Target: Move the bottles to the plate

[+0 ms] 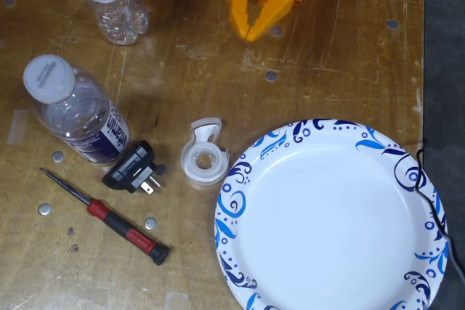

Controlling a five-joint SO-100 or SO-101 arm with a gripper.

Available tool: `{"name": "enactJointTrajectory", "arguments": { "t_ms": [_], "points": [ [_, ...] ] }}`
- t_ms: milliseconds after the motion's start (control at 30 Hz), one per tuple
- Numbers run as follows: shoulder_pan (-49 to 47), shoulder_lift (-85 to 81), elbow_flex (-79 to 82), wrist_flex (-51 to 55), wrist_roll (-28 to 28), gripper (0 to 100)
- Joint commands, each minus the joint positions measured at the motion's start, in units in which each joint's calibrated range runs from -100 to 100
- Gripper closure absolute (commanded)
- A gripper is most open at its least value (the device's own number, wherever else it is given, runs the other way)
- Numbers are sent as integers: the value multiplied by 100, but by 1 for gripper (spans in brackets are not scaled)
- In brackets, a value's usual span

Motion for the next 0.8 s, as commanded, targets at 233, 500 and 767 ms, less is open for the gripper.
{"name": "enactJointTrajectory", "arguments": {
  "t_ms": [233,500,767],
  "points": [
    [1058,-100,-90,-142,-30,98],
    [1974,144,-2424,2260,-4,98],
    [3117,1569,-4604,3601,27,98]
  ]
}}
